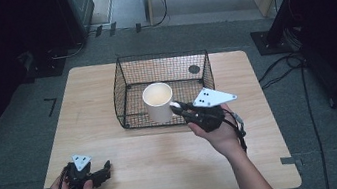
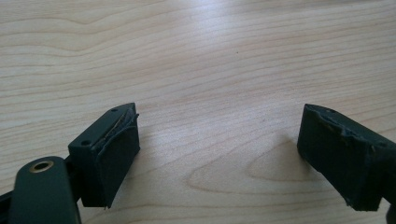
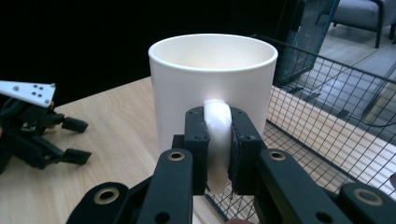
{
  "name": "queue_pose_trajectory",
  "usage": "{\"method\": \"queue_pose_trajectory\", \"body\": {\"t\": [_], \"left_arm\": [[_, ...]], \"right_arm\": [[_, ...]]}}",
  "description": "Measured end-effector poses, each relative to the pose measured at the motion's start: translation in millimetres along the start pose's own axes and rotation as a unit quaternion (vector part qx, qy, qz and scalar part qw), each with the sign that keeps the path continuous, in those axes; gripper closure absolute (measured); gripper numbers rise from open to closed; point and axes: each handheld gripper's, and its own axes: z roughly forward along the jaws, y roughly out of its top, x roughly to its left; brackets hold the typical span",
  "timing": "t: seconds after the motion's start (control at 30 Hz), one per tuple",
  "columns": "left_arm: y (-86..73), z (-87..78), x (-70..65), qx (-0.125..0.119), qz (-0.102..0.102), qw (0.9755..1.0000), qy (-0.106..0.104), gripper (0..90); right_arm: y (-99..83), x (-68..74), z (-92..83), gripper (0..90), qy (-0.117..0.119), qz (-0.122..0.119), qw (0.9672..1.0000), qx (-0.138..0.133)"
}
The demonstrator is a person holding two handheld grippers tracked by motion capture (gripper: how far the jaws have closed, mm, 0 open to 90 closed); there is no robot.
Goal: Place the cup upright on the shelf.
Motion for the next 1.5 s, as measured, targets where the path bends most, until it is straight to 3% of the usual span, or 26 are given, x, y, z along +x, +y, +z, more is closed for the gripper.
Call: {"method": "queue_pose_trajectory", "body": {"t": [0.57,0.77,1.07,1.33,1.5], "left_arm": [[0.0,0.1,-0.1,0.000,0.000,1.0000,0.000,13.2],[0.0,0.0,0.0,0.000,0.000,1.0000,0.000,13.2],[0.5,0.5,0.2,0.000,0.001,1.0000,-0.001,13.2],[0.5,0.5,0.2,0.000,0.000,1.0000,-0.001,13.2],[0.5,0.5,0.2,0.000,0.000,1.0000,-0.001,13.2]], "right_arm": [[7.7,-40.6,29.4,80.7,-0.029,0.011,0.9995,0.001],[5.1,-58.4,51.4,80.8,-0.034,0.009,0.9993,0.014],[7.1,-79.1,76.7,80.8,-0.012,0.002,0.9997,0.023],[2.0,-97.7,101.8,80.8,0.009,0.010,0.9985,0.053],[-4.0,-100.5,114.9,80.8,0.011,0.006,0.9969,0.078]]}}
